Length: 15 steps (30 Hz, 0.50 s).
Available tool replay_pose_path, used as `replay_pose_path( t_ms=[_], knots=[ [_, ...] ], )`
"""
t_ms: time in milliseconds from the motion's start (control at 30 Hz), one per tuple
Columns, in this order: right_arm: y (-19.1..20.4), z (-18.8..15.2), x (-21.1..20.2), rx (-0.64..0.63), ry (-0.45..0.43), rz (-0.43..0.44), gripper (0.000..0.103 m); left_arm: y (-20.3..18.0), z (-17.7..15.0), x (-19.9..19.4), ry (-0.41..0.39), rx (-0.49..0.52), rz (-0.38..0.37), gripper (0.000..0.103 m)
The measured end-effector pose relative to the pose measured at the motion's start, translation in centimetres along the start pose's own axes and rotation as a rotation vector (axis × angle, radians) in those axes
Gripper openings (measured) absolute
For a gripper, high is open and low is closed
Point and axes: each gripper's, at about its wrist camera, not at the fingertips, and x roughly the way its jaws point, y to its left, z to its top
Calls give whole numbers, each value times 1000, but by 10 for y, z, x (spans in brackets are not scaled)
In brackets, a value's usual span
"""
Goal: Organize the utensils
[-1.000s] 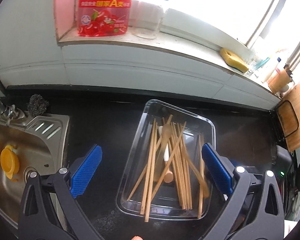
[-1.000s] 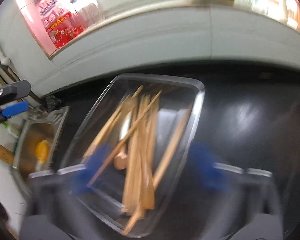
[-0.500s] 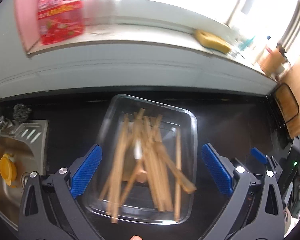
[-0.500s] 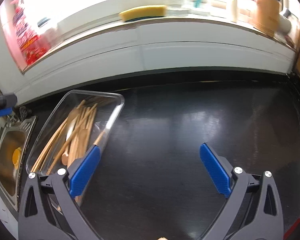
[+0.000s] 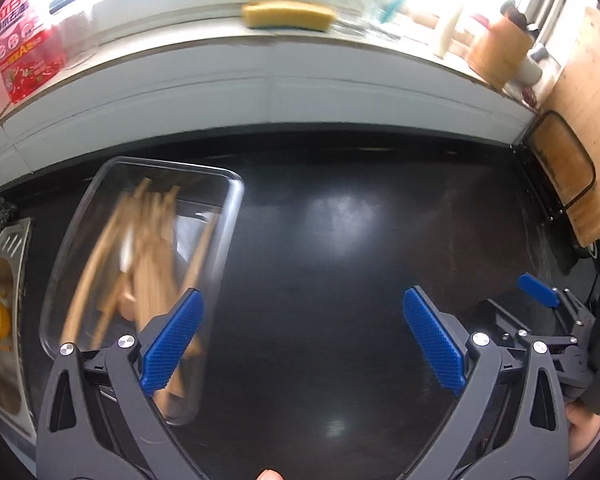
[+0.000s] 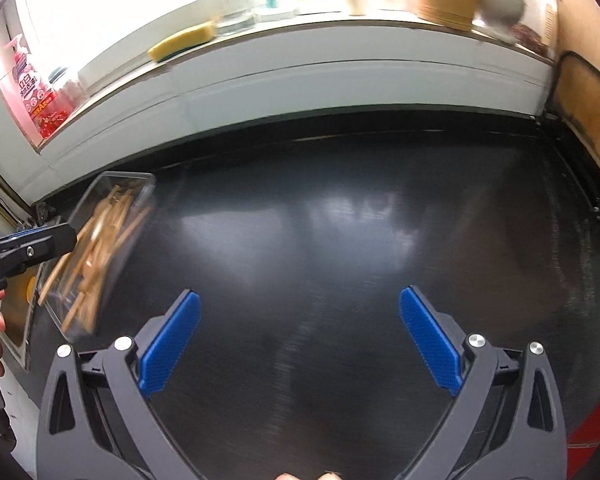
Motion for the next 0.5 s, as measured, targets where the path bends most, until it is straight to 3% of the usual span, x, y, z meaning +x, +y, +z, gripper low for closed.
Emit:
replay_pose_path(
  t_ms=[233, 500],
  knots=[
    [-70, -13, -17, -82, 4, 0, 96, -70, -20, 12, 0, -36, 58, 97],
    [-104, -15, -26, -121, 10, -20, 96, -115, -39, 23, 23, -59, 125, 97]
  ],
)
